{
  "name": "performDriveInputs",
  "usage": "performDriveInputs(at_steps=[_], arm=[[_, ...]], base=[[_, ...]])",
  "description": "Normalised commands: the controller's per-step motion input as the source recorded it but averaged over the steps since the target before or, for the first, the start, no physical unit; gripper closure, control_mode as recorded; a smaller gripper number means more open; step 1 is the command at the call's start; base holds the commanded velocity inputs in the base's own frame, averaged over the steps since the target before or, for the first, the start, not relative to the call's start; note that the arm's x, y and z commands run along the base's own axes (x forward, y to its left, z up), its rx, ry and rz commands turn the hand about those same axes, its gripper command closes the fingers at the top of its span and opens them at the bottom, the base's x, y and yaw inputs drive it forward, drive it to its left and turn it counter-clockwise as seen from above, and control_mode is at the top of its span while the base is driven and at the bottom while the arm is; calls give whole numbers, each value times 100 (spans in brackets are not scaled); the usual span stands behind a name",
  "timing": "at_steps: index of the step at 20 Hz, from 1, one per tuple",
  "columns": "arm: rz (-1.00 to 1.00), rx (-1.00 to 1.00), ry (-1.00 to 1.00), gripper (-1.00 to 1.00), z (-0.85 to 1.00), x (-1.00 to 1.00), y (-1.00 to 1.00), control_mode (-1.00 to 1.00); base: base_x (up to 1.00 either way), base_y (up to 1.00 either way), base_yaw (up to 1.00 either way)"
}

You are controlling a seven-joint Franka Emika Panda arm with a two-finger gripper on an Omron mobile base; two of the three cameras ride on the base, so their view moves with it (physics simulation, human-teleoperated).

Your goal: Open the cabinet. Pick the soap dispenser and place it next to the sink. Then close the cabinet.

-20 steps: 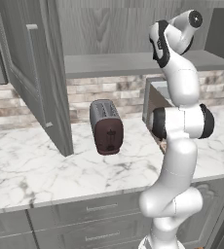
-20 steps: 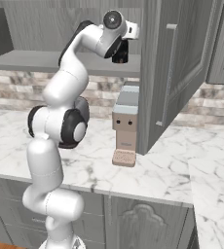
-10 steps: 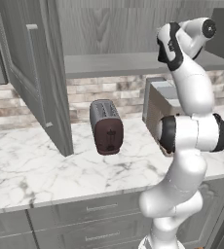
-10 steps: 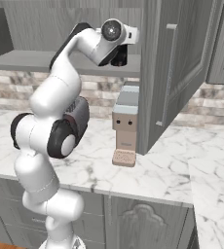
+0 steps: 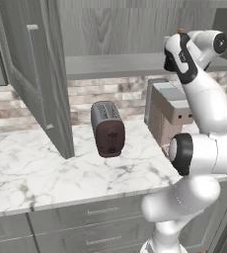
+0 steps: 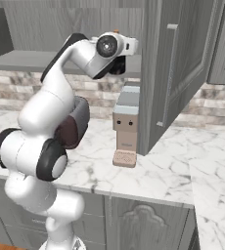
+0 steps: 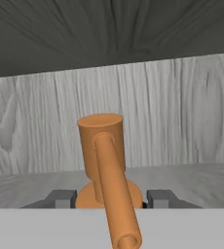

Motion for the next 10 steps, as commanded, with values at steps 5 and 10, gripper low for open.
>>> performDriveInputs(at_steps=[5, 10], arm=[[0, 5, 12, 100, 33, -51, 4, -100], [0, 2, 15, 100, 32, -55, 4, -100]], base=[[0, 0, 0], [0, 0, 0]])
